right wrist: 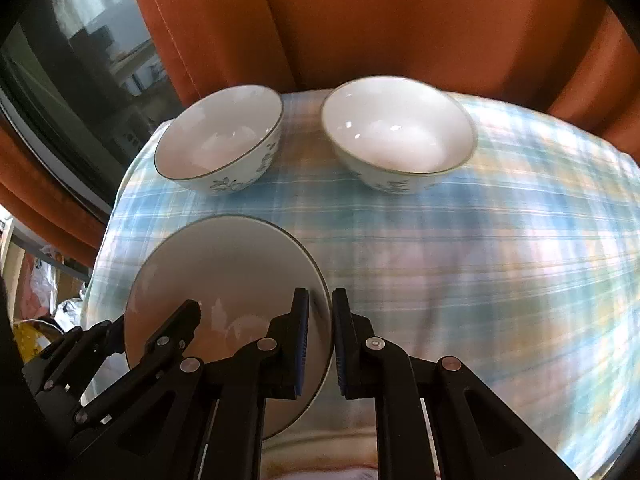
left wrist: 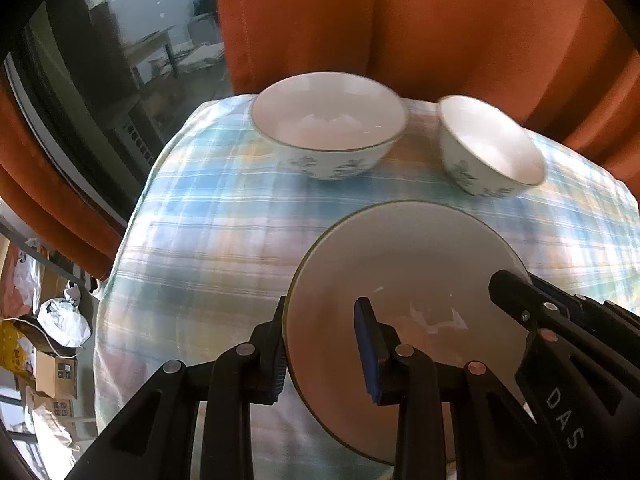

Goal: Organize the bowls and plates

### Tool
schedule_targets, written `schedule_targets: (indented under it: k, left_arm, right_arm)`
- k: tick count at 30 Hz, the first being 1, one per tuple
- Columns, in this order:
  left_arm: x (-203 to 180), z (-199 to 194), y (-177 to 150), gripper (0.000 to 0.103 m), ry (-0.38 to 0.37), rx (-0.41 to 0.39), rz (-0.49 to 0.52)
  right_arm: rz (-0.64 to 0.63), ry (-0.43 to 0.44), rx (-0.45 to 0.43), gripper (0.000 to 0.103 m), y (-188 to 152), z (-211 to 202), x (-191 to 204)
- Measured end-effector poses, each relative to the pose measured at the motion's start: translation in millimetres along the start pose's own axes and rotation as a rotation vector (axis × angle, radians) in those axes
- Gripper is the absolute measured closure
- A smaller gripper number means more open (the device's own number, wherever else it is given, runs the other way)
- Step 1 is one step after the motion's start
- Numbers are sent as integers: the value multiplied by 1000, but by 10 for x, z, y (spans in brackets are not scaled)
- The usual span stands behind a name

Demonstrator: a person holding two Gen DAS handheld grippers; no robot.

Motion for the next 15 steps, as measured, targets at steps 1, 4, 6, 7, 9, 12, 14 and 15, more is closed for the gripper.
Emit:
schedule_targets:
  k: [1,4,6,7,9,12,14,15]
  left_arm:
    - [-49,-34,2,73,-4,-4,4]
    - [-239,-187,9,73,-11,-26,22]
    - [-355,-293,-2,73,-12,-35,28]
    - [-402,-349,-12,73,-12,-41,31]
    - [-498,-439,-14,73,1,-54,34]
    - [-640,-554,-50,73,25,-59,30]
    - [-750,-635,-79,73,36,-63,26]
    - [-788,-667,-93,73,43,-65,25]
  right_arm:
    - [-1,-8,-9,88,2,-46,-40]
    - [5,-27,-34,88,6,-213,-205]
    - [16,-29,-43,88,-5,-321,-312]
    - [19,-29,-47,88,-13,-371,-355]
    - [17,-31,-59,88,-32,-489,-449]
    - [7,-27,-73,88,-70,-653,-566]
    - [1,-23,-83,88,-95,-751,-663]
    - [-1,-17,-84,88,-102,-789,-708]
Point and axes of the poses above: each gripper's, at about its wrist camera, not at the fingertips, and z roughly the way its jaws point, x to its left, y to its top, the point moved 8 cm from there along z, roughly the way its jaws point, and after that the axes turned 14 degrees about z, right-handed, at the moved point
